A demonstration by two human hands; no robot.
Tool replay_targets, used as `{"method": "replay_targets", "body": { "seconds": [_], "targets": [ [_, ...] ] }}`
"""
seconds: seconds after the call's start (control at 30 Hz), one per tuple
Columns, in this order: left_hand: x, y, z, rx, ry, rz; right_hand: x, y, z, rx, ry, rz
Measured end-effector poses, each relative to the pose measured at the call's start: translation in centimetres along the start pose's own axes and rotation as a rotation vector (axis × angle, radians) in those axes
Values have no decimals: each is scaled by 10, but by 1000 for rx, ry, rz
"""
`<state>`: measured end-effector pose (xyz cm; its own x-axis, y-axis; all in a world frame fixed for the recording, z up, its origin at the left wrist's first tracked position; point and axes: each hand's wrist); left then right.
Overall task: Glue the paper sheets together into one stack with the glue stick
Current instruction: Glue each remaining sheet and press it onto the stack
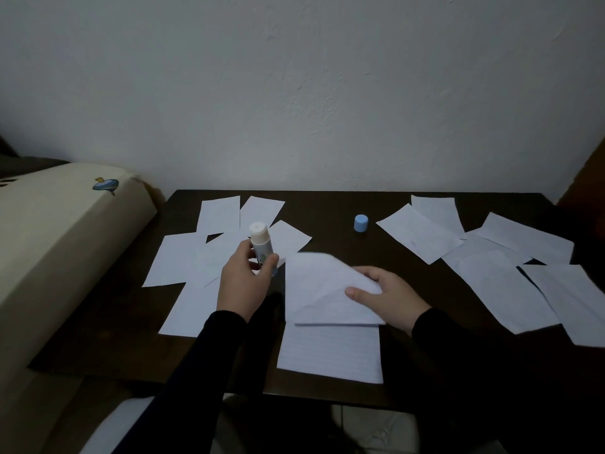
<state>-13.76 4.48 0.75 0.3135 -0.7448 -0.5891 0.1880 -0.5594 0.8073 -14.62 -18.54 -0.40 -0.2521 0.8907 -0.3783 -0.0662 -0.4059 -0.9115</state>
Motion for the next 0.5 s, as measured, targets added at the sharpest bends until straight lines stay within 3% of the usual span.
{"method": "replay_targets", "body": {
  "seconds": [0.2, 0.33, 0.5],
  "targets": [
    [-4, 0, 10, -38, -20, -49, 16, 16, 9, 97, -1, 777],
    [-5, 0, 12, -46, -20, -58, 21, 17, 11, -62, -93, 913],
    [-6, 1, 11, -45, -29, -67, 27, 17, 8, -11, -176, 1006]
  ]
}}
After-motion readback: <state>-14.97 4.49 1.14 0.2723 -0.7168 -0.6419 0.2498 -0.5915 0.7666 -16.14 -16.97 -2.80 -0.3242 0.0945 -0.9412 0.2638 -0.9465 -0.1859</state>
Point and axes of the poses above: each hand's wrist, its own z-axis away from the middle knuckle, its own x-axis out of the palm, y = z × x, and after that the axes turned 3 degrees about -x, right-handed
